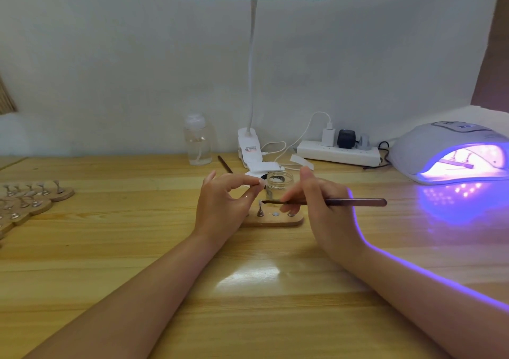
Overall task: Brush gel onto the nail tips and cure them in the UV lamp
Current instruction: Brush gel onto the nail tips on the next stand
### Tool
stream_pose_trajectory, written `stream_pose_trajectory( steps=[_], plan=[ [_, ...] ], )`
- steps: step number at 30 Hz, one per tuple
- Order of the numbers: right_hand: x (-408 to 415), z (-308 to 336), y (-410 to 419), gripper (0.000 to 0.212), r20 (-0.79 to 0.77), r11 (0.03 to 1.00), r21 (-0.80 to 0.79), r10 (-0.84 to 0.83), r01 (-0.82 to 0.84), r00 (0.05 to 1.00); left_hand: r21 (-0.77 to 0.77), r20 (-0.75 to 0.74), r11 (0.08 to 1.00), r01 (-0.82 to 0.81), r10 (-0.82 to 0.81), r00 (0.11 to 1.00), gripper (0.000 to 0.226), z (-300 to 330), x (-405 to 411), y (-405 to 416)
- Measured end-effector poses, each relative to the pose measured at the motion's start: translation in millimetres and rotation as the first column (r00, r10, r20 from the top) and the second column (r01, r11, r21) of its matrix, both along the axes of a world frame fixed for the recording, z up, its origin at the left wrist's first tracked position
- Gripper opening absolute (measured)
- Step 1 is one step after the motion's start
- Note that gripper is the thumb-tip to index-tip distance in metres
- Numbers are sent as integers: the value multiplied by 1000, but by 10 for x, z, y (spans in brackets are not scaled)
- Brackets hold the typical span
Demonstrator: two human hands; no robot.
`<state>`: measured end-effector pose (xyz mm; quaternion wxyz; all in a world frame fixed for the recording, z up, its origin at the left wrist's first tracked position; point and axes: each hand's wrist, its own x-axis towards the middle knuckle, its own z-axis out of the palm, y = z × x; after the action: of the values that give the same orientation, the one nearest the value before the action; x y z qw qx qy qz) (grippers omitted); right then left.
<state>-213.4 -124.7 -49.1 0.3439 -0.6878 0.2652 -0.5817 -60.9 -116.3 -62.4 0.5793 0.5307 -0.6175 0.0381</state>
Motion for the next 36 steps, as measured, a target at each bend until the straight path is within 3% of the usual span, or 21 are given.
stream_pose_trajectory(
  steps=[4, 10, 15, 19, 22, 25, 29, 36],
  plan=[
    [-43, 11, -41, 32, 1, 992, -86, -98, 98, 995, -18, 31, 999, 51, -51, 998, 12, 8, 16, -6],
    [-14, 19, -13, 22, -143, 965, -235, -150, 114, 978, -11, 68, 999, 47, -46, 997, 13, 1, 20, -20],
    [-19, -30, -27, 37, -117, 981, -185, -78, 56, 990, -16, 63, 999, 34, -33, 997, 12, -9, 20, -21],
    [-15, 6, -28, 26, -136, 952, -279, -169, 126, 976, -15, 71, 999, 43, -42, 997, 12, -11, 20, -24],
    [-26, -16, -43, 23, -185, 965, -245, -139, 92, 973, -17, 75, 999, 43, -42, 996, 13, -11, 24, -21],
    [-40, -29, -48, 34, -109, 986, -159, -66, 48, 992, -15, 92, 999, 36, -35, 995, 13, -8, 27, -19],
    [-59, -5, -58, 32, -19, 988, -131, -80, 77, 997, -7, 78, 999, 34, -33, 996, 11, 3, 21, -10],
    [-99, -29, -136, 19, -146, 964, -236, -162, 124, 976, 4, 96, 998, 67, -67, 993, 12, 3, 7, -7]
  ],
)
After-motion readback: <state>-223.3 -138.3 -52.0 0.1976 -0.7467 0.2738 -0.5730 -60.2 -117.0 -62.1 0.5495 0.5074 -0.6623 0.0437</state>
